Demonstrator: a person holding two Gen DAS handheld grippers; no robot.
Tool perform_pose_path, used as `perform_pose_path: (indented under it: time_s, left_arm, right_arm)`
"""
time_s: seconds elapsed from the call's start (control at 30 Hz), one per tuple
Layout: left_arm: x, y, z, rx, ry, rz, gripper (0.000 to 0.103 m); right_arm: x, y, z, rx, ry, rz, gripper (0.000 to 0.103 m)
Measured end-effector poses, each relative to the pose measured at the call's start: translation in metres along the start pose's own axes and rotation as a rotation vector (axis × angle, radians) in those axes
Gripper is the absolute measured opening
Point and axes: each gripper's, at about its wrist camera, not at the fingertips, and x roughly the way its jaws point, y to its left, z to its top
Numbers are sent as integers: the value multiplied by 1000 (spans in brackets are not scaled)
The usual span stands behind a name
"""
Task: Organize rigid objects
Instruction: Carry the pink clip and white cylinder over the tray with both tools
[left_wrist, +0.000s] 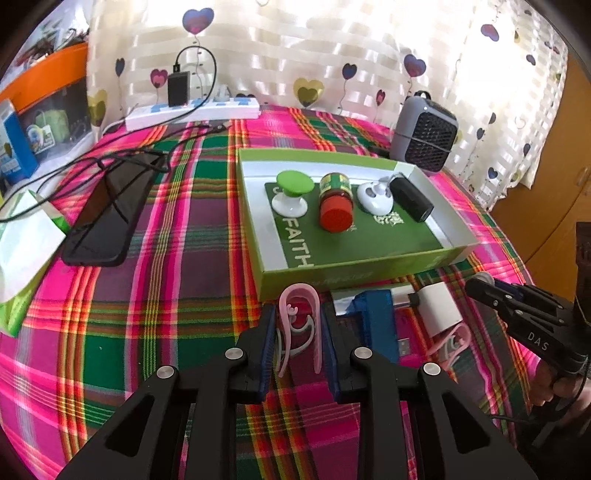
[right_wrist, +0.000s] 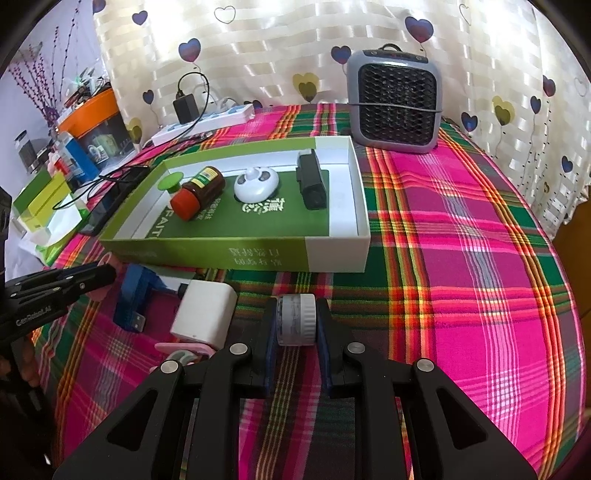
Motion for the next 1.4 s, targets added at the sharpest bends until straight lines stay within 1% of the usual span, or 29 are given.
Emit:
perform_pose_path:
  time_s: [0.17,0.33,0.53,0.67,0.83,0.93,1.4]
  left_arm:
    - [-8,-3,9,-3,-17,-32,22]
    - [-11,-6,21,16,-30,-32,22]
    - [-7,-5,37,17,-31,-51,22]
    - [0,-6,48,22,-30,-59,22]
    - [7,-8,57,30,-31,-64,22]
    - [15,-6,61,17,-15,-75,22]
    - [52,-3,63,12,47,-52,22]
  right_arm:
    - [-9,3,6,-12,-23,-2,20]
    - [-17,4,19,-22,-51,-1,20]
    - [-20,7,39,-43,-78,8,20]
    - [-16,8,54,-56,-83,26,20]
    - [-2,8,67,-59,-67,38,20]
    - [8,8,71,-64,-49,43,20]
    - [50,9,74,-74,45,31,20]
